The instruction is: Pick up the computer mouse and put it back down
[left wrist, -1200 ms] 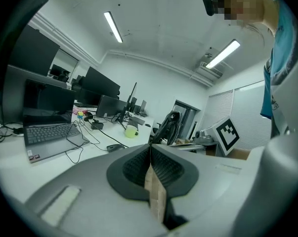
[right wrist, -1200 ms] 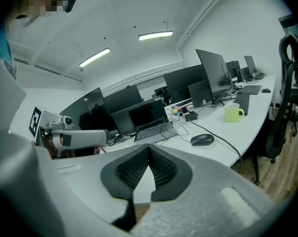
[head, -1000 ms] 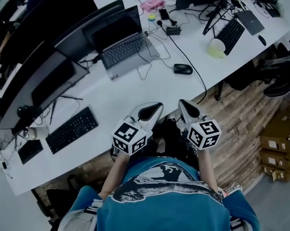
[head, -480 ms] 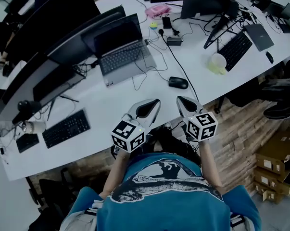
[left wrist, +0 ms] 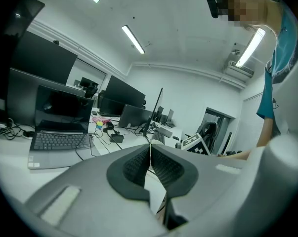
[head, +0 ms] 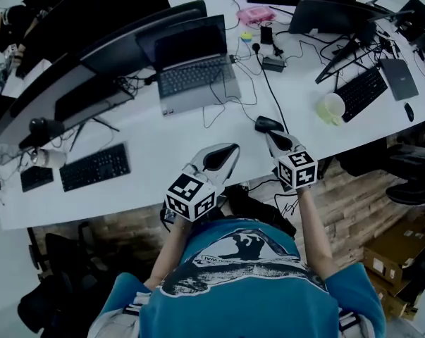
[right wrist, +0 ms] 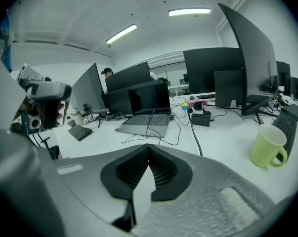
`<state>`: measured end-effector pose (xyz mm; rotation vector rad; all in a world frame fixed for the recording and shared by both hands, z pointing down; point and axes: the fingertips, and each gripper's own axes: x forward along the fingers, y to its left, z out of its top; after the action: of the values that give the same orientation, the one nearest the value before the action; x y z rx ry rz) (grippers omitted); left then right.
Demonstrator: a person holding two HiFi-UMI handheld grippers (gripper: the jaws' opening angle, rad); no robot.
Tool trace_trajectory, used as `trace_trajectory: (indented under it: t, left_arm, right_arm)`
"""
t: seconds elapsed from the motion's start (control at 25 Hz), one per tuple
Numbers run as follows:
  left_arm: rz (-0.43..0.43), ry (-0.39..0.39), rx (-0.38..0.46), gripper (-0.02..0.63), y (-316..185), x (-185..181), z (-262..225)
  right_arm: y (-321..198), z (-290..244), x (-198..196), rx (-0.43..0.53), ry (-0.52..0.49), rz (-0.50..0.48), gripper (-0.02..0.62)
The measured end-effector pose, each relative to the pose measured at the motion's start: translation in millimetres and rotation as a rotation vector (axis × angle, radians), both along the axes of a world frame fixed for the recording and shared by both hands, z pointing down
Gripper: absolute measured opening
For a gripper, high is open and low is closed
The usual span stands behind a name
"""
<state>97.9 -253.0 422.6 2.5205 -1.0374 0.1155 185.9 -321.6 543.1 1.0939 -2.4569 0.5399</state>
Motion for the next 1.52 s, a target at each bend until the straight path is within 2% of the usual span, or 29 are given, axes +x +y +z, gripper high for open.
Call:
trace_trajectory:
  t: [0.16, 0.32, 0.36, 0.4, 0.44, 0.6, 0.76, 1.08, 1.28, 1.52]
  left_arm:
    - [-0.051, 0.002, -0.006, 0.017, -2.2, -5.8, 0.0]
    - [-0.100, 0.010, -0.009, 0.017, -5.0, -13.8, 0.7]
    - [-0.111, 0.012, -0.010, 0.017, -5.4, -15.4, 1.5]
    - [-0.121, 0.013, -0.011, 0.017, -5.7, -16.8, 2.3]
    - [-0.130, 0.014, -0.011, 0.017, -6.1, -17.9, 3.0]
    - [-0.161, 0.021, -0.009, 0.017, -8.9, -20.1, 4.3]
    - [-0.188, 0.029, -0.006, 0.017, -11.0, -22.1, 2.6]
    - [-0.228, 0.029, -0.009, 0.017, -8.8, -28.8, 6.4]
    - [-0.251, 0.023, -0.018, 0.017, -6.5, -34.7, 8.0]
    - [-0.265, 0.019, -0.026, 0.017, -4.5, -40.7, 10.1]
  right_arm:
    - [-17.3, 27.6, 0.4, -0.004, 0.124, -0.109, 0.003]
    - [-33.1, 46.9, 4.9, -0.027, 0.199, -0.169, 0.005]
    - [-36.0, 50.7, 5.5, -0.036, 0.213, -0.186, 0.030]
    - [-38.1, 54.1, 5.4, -0.045, 0.224, -0.205, 0.092]
    - [-39.8, 57.1, 5.0, -0.054, 0.236, -0.226, 0.127]
    - [-44.1, 72.8, 3.0, -0.069, 0.324, -0.323, 0.230]
    - [-47.6, 90.3, 1.7, -0.082, 0.431, -0.412, 0.277]
    - [-58.0, 120.1, 9.8, -0.139, 0.535, -0.483, 0.315]
    - [-56.7, 127.9, 14.4, -0.209, 0.487, -0.475, 0.321]
    - [-58.0, 127.5, 14.7, -0.209, 0.476, -0.468, 0.318]
